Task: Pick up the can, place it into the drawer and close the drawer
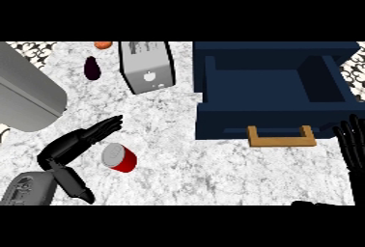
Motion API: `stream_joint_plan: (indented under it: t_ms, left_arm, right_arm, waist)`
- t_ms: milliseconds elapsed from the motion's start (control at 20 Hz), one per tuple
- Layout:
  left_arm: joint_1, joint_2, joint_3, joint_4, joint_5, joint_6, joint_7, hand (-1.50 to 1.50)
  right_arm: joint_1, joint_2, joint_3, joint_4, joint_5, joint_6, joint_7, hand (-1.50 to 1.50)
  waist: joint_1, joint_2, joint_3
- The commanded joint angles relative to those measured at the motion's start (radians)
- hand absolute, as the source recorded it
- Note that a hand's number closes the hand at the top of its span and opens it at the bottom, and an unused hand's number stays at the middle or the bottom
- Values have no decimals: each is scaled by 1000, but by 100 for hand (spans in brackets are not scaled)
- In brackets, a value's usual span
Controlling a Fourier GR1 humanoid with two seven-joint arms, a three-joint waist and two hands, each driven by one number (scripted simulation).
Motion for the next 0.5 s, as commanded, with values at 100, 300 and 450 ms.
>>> stream_joint_plan:
  t_ms: [100,300,450]
  left_arm:
    - [-81,45,-27,150,-65,-36,-171,-150]
    - [-15,88,-76,254,-149,30,-388,-150]
    - [-73,90,-97,319,-135,35,-364,-150]
  right_arm:
    - [-7,2,-16,18,-12,11,-21,-150]
    - [0,-20,-50,35,-19,26,-44,-150]
    - [27,28,13,-20,5,10,-19,-150]
  waist:
    - [-2,0,0]
    - [-4,2,-1]
    - [-7,1,-1]
